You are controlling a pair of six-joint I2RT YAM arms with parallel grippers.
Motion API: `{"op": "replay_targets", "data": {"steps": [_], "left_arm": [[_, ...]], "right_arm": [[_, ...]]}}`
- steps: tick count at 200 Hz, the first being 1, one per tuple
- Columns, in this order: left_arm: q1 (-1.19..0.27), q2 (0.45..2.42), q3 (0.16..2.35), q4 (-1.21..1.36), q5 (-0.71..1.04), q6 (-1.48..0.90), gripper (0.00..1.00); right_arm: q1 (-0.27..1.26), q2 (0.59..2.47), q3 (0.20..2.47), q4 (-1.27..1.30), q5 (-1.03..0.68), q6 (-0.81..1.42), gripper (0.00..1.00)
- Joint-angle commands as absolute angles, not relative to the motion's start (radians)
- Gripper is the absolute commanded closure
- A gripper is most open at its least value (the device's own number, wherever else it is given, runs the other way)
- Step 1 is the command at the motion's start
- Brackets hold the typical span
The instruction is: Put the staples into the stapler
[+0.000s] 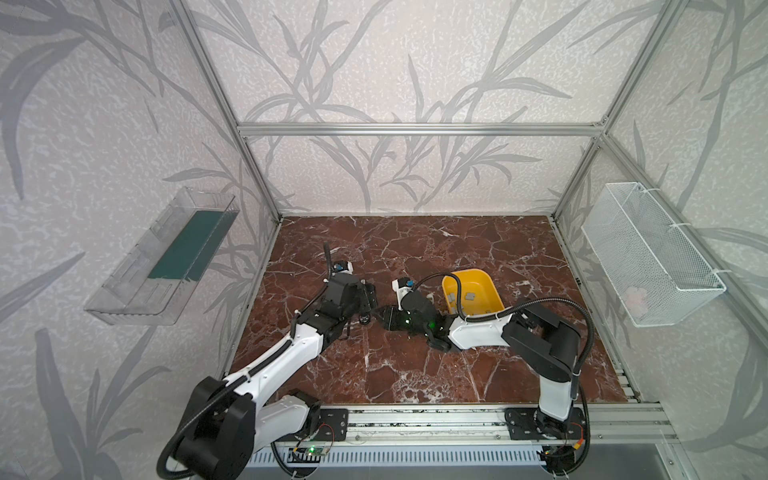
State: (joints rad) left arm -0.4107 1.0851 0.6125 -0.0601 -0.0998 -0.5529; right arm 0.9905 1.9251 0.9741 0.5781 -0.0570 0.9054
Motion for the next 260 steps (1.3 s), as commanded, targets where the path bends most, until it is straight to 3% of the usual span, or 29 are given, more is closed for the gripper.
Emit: {"op": "replay_targets", "data": {"steps": [1,21,47,101,150,227,260], "left_arm": [[-0.384,0.982,0.592,-0.134,-0.255,-0.545,0.18],[-0.320,0.925,0.535,-0.124,-0.243,-0.560,0.22],[-0.227,0.948,0.449,-0.024,-0.086,-0.605,0.32],[-0.218,1.094,0.406,0.135,0.104,-0.604,0.34],[-0.219,1.157,0.395,0.162,0.121,-0.600,0.35],[-0.222,1.227,0.387,0.195,0.115,-0.601,0.55],[-0.222,1.261,0.385,0.209,0.107,-0.602,0.58]], "right_arm": [[0.991,1.894,1.061,0.457,-0.019,0.784,0.72],[0.981,1.925,1.141,0.382,-0.034,0.745,0.73],[0.977,1.974,1.237,0.304,-0.044,0.706,0.73],[0.977,2.080,1.348,0.193,-0.056,0.690,0.73],[0.979,2.138,1.339,0.193,-0.068,0.713,0.73],[0.998,2.166,1.280,0.221,-0.016,0.735,0.74],[1.012,2.200,1.252,0.249,-0.003,0.758,0.74]]}}
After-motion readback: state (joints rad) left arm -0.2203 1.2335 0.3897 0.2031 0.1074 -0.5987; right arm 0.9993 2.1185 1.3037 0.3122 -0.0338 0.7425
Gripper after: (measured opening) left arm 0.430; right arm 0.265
